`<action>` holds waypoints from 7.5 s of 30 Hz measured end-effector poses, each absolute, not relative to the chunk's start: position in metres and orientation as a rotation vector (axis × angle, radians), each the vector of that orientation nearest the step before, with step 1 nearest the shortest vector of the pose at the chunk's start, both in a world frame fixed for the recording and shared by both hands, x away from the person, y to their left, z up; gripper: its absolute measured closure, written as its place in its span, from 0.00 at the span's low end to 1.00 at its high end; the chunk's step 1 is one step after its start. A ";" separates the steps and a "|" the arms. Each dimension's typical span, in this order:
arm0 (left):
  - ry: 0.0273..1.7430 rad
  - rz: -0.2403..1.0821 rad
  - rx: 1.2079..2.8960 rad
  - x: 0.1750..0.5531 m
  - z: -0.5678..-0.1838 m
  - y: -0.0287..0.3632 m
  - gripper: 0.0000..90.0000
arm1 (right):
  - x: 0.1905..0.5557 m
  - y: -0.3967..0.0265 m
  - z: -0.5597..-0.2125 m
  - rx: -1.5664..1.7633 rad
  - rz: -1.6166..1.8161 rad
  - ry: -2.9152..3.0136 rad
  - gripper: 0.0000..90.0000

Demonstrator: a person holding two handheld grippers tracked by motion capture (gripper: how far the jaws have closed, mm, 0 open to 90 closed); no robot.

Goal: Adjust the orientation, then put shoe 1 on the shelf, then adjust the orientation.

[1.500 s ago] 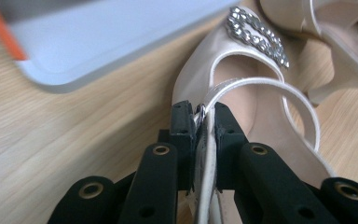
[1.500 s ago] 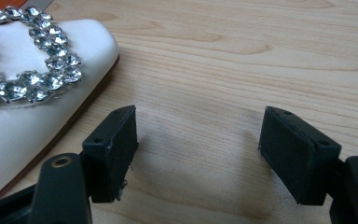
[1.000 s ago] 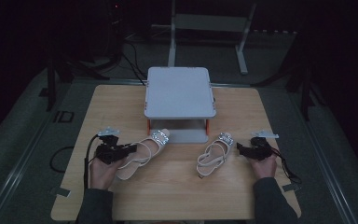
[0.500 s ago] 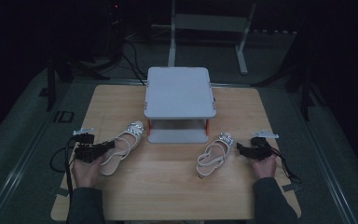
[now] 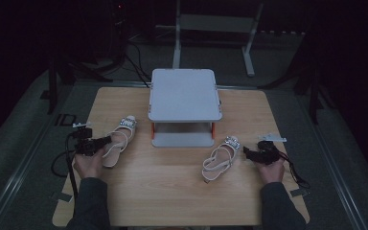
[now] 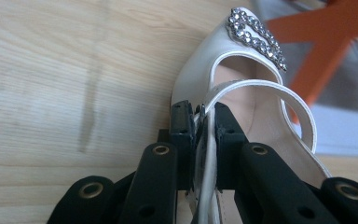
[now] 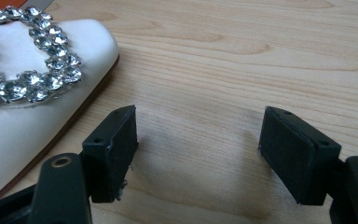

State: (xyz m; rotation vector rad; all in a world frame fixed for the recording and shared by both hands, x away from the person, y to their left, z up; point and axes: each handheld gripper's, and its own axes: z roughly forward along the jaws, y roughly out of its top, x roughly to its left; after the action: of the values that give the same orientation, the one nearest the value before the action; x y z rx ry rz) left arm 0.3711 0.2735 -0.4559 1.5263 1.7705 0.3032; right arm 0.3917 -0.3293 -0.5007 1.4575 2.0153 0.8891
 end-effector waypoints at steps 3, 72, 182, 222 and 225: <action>1.816 0.322 1.560 0.378 -0.460 0.273 0.91 | 0.392 -0.329 -0.501 1.458 0.889 2.015 0.31; 1.926 0.187 1.501 0.424 -0.416 0.274 0.90 | 0.392 -0.329 -0.501 1.459 0.890 2.017 0.31; 1.418 0.403 1.696 0.488 -0.277 0.131 0.59 | 0.393 -0.329 -0.500 1.460 0.893 2.015 0.31; 1.505 0.528 1.737 0.428 -0.430 0.206 0.59 | 0.392 -0.329 -0.501 1.459 0.891 2.016 0.31; 1.512 0.538 1.774 0.422 -0.447 0.202 0.59 | 0.391 -0.328 -0.501 1.457 0.892 2.017 0.31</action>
State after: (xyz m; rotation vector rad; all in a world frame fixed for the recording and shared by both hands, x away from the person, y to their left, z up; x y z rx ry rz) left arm 0.4220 0.2024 -0.4466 1.7736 1.5115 0.5380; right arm 0.3907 -0.3283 -0.5006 1.4570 2.0174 0.8916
